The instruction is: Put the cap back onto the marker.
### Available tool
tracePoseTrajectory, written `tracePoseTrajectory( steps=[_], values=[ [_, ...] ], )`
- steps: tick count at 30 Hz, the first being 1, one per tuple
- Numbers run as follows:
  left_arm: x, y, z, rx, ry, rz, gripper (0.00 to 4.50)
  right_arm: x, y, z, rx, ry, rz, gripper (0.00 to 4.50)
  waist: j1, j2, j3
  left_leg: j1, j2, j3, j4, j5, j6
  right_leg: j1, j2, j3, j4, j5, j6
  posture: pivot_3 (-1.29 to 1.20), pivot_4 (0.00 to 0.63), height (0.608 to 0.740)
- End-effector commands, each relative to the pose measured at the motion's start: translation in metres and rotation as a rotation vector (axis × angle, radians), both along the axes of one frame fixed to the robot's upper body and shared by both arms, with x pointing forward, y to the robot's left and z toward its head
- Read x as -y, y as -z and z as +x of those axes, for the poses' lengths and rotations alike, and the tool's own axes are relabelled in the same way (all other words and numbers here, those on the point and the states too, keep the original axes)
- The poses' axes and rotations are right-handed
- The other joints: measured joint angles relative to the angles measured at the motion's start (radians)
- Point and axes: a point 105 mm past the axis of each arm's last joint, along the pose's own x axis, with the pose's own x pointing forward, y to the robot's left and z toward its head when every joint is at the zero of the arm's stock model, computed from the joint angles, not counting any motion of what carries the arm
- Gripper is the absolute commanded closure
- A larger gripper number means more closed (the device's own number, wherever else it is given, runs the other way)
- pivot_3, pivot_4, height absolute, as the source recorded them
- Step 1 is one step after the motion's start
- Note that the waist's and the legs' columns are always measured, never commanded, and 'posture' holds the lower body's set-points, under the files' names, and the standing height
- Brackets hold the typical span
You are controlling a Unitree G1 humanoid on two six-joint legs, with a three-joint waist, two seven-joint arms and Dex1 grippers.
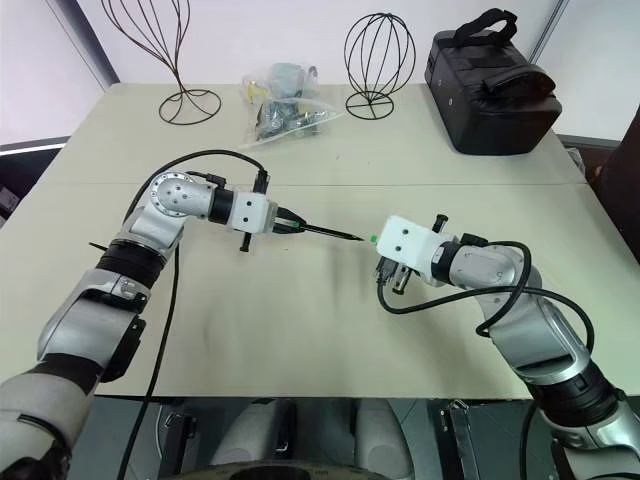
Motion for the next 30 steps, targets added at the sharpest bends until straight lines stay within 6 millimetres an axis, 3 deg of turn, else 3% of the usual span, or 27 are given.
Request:
tracePoseTrajectory(
  steps=[1, 30],
  values=[
    [0.0042, -0.0138, 0.0011, 0.054, 0.015, -0.018, 4.5, -0.0082, -0.0136, -0.004, 0.042, -0.034, 0.021, 4.46, 0.0, 0.0, 0.0, 0.0, 0.0, 0.0, 0.0, 0.0, 0.0, 0.0, 0.0, 0.0, 0.0, 0.0, 0.0, 0.0, 0.15, 0.74],
    [0.0074, -0.0142, -0.0007, 0.047, 0.019, -0.022, 4.5, -0.0111, -0.0152, -0.0051, 0.024, -0.045, 0.025, 4.46, 0.0, 0.0, 0.0, 0.0, 0.0, 0.0, 0.0, 0.0, 0.0, 0.0, 0.0, 0.0, 0.0, 0.0, 0.0, 0.0, 0.15, 0.74]
  ],
)
